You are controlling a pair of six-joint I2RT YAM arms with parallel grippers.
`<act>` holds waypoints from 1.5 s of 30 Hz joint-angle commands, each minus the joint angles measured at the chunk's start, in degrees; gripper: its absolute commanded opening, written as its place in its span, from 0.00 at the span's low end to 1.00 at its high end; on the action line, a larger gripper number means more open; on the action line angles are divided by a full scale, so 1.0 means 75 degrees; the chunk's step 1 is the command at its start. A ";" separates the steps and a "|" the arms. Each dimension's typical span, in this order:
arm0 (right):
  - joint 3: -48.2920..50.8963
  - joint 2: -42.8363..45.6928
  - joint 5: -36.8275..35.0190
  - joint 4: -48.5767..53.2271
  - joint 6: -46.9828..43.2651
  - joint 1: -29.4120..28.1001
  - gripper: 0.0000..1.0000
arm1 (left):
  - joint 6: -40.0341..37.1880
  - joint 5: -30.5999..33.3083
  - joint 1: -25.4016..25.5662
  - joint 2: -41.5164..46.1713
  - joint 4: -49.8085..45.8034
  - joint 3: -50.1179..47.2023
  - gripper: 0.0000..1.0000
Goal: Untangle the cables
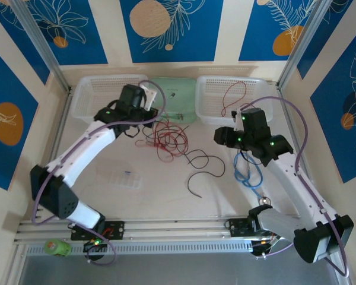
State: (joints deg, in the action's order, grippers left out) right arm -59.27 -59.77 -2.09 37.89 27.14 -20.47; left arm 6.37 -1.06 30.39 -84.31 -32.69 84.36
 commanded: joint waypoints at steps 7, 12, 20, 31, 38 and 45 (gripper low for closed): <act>0.0547 -0.0585 0.1334 -0.2613 0.0117 -0.1293 0.58 | 0.0828 -0.0928 0.0281 0.0735 -0.1427 0.0999 0.00; 0.0099 -0.1520 -0.0614 -0.2797 0.0028 -0.2299 0.64 | 0.1292 -0.1314 0.0330 0.0783 -0.1584 0.1525 0.00; 0.0707 -0.2095 -0.2122 -0.3355 0.1034 -0.2456 0.63 | 0.1412 -0.1323 0.0347 0.0891 -0.1528 0.1689 0.00; 0.2753 -0.0880 -0.0768 -0.5738 -0.0392 -0.3177 0.70 | 0.1651 -0.1211 0.0350 0.0854 -0.1119 0.1826 0.00; 0.2366 -0.1736 -0.0232 -0.6978 -0.1046 -0.3257 0.69 | 0.1775 -0.1319 0.0363 0.0765 -0.1198 0.2219 0.00; 0.1887 -0.2313 -0.2255 -0.7244 -0.0591 -0.3768 0.51 | 0.1860 -0.1367 0.0366 0.0768 -0.1156 0.2195 0.00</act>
State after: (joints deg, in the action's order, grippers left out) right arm -43.70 -76.71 -11.40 -12.16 21.45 -47.99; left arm 19.29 -9.72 32.56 -78.94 -42.57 99.20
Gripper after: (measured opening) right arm 0.535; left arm 0.051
